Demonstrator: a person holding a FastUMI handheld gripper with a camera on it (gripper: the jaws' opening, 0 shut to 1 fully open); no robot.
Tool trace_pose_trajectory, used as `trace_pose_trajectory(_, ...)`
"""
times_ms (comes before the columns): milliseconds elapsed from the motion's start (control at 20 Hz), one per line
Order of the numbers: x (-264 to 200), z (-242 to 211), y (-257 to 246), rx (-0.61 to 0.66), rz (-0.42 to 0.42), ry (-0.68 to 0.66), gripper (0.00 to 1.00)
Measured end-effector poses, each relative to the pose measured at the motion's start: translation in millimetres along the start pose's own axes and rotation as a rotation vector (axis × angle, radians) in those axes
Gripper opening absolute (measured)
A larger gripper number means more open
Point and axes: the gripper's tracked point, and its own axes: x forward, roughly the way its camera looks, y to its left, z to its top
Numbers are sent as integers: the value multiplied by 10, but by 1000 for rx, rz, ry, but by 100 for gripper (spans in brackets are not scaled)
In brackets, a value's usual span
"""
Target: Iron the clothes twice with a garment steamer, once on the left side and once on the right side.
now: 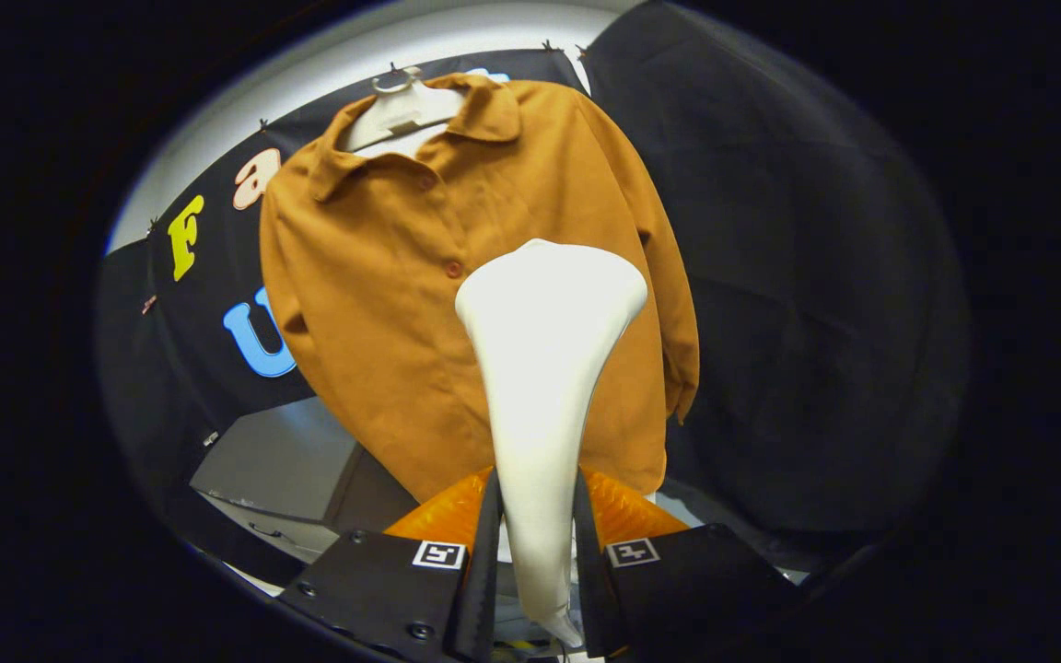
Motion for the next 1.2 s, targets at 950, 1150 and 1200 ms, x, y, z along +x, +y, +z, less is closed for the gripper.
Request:
trace_pose_trajectory(950,-849,658,3155,-145,214,-293,41)
trace_pose_trajectory(1150,-990,650,3426,-155,232,-320,41)
trace_pose_trajectory(1200,-1034,658,3461,-152,233,-330,41)
